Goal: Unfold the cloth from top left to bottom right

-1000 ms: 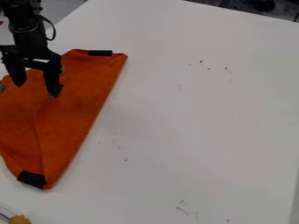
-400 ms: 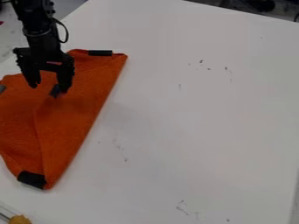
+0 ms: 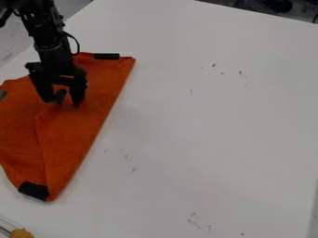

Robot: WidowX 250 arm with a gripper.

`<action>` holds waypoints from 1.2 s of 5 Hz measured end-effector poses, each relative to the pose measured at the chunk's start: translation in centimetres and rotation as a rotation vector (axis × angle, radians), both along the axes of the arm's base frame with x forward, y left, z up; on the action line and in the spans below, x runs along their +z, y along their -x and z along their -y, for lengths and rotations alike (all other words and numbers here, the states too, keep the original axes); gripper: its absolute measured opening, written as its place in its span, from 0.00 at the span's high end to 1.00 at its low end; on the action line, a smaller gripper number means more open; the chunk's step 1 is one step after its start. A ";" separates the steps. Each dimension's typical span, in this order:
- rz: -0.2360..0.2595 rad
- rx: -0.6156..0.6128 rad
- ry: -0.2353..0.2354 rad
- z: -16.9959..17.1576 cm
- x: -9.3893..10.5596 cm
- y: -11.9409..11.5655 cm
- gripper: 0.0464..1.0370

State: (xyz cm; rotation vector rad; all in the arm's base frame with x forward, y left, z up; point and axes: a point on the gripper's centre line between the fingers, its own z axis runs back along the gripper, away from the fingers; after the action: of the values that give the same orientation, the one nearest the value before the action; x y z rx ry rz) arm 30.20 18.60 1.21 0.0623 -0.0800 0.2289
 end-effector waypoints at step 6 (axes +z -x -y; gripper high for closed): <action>-0.009 -0.069 -0.072 4.5 3.4 -1.9 0.98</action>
State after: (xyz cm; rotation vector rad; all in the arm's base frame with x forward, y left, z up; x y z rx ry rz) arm 32.15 14.09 4.58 0.1322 -0.0817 0.1564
